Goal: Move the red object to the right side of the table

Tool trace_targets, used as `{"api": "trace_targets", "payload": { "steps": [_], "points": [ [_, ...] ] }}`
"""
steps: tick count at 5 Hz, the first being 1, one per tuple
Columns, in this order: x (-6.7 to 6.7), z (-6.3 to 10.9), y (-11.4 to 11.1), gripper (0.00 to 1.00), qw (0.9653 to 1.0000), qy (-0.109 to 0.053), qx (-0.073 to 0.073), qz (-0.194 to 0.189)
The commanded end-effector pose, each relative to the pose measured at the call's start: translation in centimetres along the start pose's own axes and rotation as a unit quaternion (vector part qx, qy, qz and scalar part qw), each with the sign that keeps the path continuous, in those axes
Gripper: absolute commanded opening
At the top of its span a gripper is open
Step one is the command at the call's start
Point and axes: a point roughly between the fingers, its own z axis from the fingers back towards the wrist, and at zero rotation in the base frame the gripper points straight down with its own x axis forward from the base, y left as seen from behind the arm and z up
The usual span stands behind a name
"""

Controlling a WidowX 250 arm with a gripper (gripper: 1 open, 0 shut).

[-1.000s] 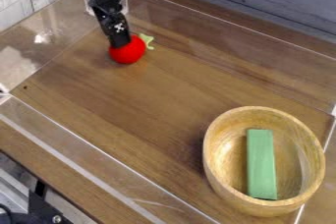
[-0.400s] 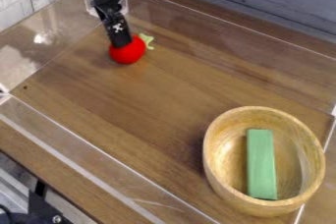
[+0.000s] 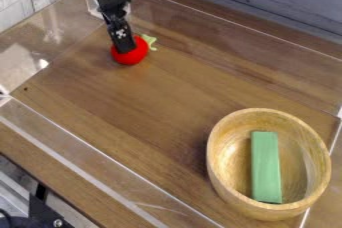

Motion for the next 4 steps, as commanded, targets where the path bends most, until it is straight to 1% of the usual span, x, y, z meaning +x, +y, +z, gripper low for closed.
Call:
{"api": "trace_targets", "payload": {
  "steps": [1,2,3,4],
  "points": [
    [1.5,0.8,0.8,1.00,0.9988,-0.002,0.013,-0.046],
    [3.0,1.0,0.3,0.00,0.9994,-0.006,0.014,-0.030],
    [4.9,2.3,-0.5,0.00,0.9997,-0.012,0.021,-0.006],
    [5.8,4.2,-0.7,0.00,0.9995,-0.017,0.022,0.014]
  ]
}}
